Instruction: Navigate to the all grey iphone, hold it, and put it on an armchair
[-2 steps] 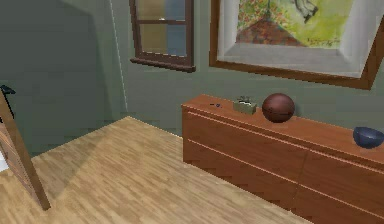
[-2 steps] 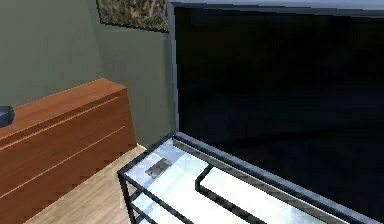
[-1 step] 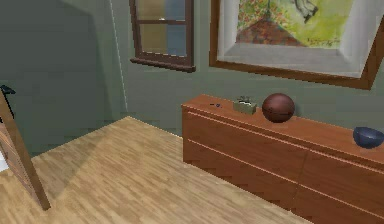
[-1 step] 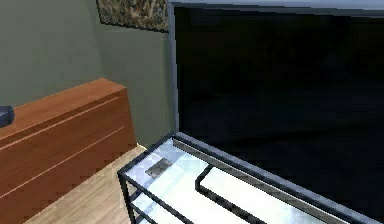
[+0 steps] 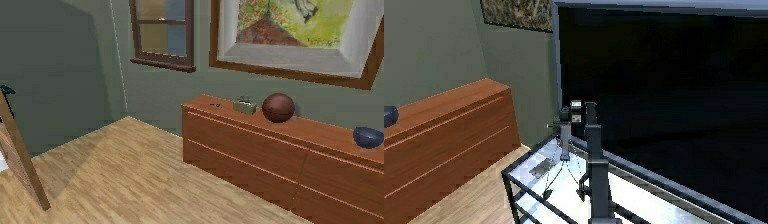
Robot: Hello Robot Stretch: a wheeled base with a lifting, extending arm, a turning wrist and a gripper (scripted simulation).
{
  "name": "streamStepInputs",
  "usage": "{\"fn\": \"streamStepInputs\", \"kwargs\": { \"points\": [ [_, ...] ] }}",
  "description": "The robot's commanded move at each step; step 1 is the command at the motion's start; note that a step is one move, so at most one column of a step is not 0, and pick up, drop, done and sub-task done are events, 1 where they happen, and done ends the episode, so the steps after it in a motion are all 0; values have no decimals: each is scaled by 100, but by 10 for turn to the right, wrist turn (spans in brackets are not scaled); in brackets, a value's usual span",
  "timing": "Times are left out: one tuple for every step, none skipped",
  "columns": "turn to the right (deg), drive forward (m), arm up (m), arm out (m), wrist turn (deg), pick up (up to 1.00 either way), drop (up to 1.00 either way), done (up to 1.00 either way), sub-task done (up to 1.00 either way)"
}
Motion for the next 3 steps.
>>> {"fn": "streamStepInputs", "kwargs": {
  "points": [
    [0,0,0,0,450,0,0,0,0],
    [0,0,0,0,450,0,0,0,0],
    [0,0,0,0,330,0,0,0,0]
  ]
}}
